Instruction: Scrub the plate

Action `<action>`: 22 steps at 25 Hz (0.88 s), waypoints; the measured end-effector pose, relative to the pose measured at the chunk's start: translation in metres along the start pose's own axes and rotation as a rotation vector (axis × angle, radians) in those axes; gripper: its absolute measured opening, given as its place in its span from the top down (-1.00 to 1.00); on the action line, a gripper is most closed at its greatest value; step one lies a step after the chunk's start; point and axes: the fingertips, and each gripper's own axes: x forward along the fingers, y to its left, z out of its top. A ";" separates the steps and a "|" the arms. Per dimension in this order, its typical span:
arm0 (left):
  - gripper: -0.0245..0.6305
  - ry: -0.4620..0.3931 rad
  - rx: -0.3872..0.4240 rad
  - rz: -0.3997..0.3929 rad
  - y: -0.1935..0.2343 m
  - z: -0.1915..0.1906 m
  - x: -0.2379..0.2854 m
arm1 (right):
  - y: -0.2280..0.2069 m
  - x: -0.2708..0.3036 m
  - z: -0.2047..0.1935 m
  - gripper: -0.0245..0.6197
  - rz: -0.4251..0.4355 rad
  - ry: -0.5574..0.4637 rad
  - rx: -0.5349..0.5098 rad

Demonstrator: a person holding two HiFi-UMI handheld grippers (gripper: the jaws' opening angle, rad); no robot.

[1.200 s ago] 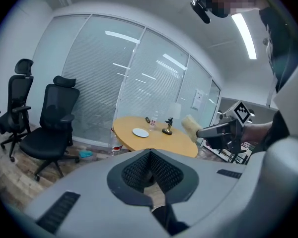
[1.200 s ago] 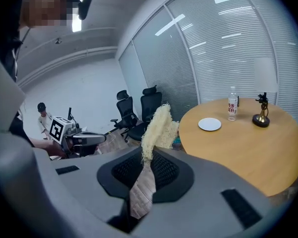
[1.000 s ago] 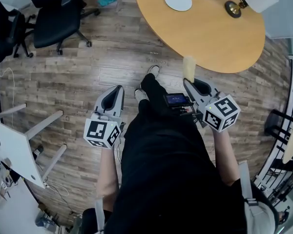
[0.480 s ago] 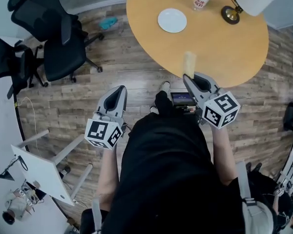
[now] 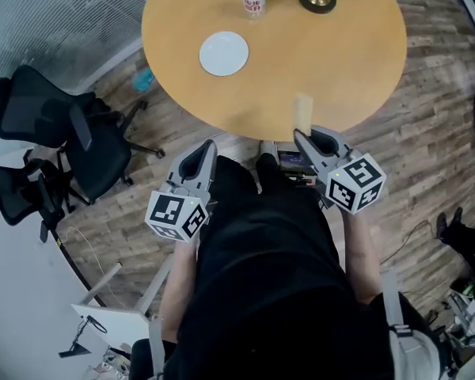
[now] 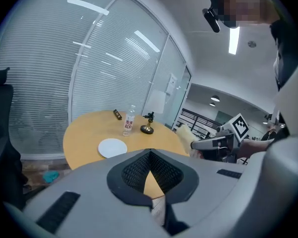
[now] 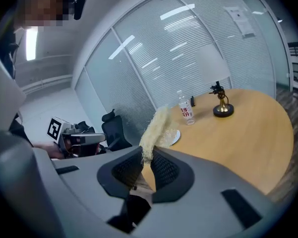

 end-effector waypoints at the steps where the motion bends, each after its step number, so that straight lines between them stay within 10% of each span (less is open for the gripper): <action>1: 0.89 0.002 0.004 -0.015 0.002 0.004 0.007 | -0.002 0.002 -0.002 0.78 -0.014 0.005 0.010; 15: 0.89 0.083 -0.002 -0.259 0.092 0.057 0.100 | -0.003 0.065 0.050 0.78 -0.244 -0.073 0.104; 22: 0.89 0.190 -0.175 -0.378 0.160 0.058 0.157 | 0.009 0.109 0.067 0.78 -0.351 -0.099 0.147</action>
